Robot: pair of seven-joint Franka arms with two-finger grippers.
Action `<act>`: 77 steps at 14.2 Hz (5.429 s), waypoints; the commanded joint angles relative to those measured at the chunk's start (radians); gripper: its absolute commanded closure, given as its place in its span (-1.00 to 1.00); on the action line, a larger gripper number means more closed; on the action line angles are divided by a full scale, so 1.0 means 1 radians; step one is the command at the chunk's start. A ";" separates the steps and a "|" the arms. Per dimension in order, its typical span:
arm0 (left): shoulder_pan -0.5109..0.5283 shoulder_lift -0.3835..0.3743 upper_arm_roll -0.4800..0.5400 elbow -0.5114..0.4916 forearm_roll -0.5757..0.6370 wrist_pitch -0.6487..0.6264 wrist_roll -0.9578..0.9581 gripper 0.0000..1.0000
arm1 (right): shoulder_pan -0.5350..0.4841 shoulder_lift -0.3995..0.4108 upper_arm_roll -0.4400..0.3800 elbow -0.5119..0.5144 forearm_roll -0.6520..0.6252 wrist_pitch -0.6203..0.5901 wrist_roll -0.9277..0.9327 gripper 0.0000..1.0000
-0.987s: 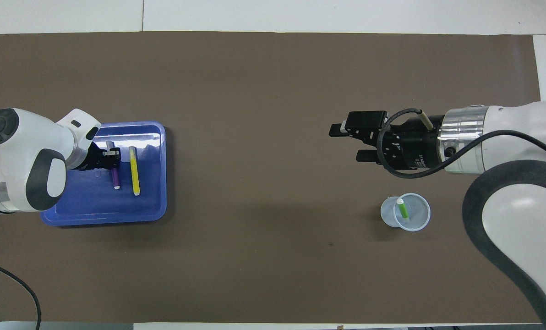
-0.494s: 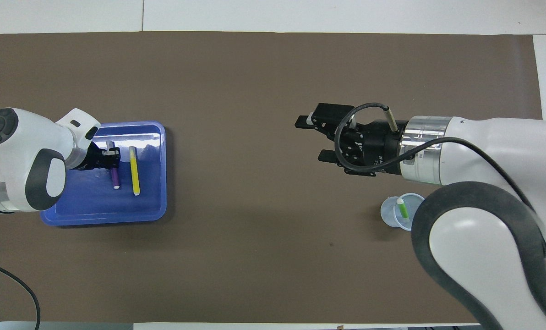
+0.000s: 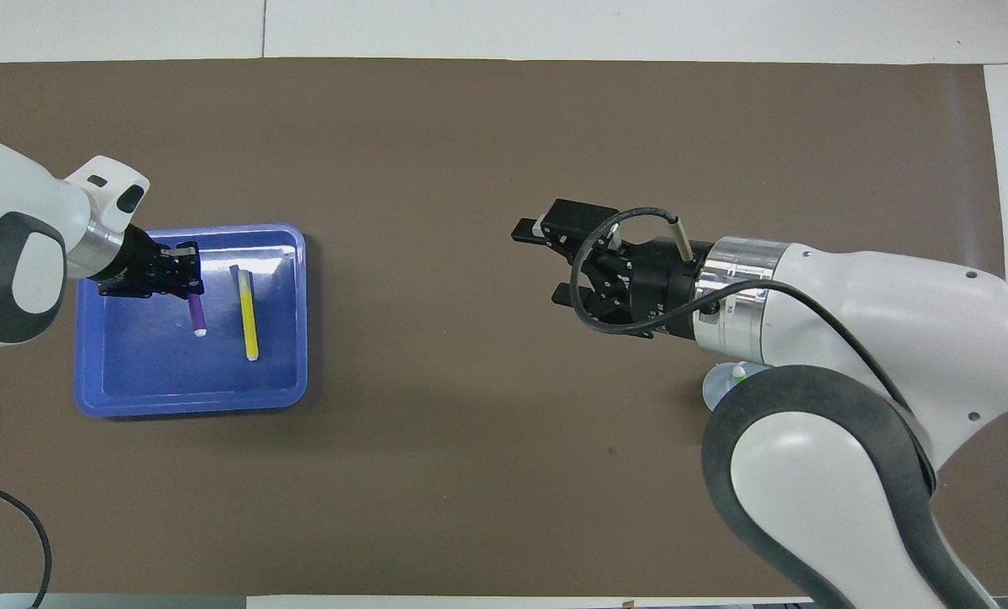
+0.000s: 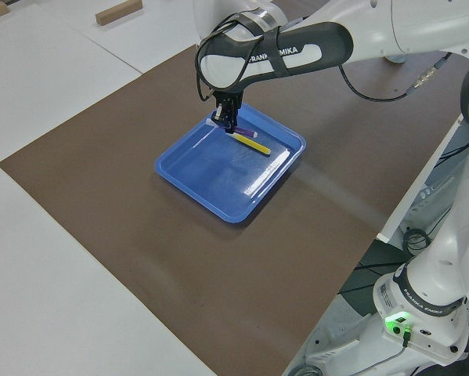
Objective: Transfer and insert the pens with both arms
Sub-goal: 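Grasp the purple pen with the left gripper while the right gripper returns, then pass the purple pen from the left gripper to the right gripper, then insert the purple pen into the clear cup with the right gripper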
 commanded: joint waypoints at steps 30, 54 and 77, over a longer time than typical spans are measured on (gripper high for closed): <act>-0.083 -0.268 -0.305 -0.183 -0.928 0.131 -1.142 1.00 | 0.097 0.049 0.002 -0.006 -0.124 0.019 -0.252 -0.24; -0.089 -0.268 -0.305 -0.182 -0.944 0.146 -1.144 1.00 | 0.058 0.018 -0.002 -0.003 -0.193 -0.116 -0.249 1.00; 0.215 -0.113 -0.293 -0.229 0.002 0.198 0.006 -1.00 | -0.399 -0.076 -0.009 -0.048 -0.892 -0.607 -0.763 1.00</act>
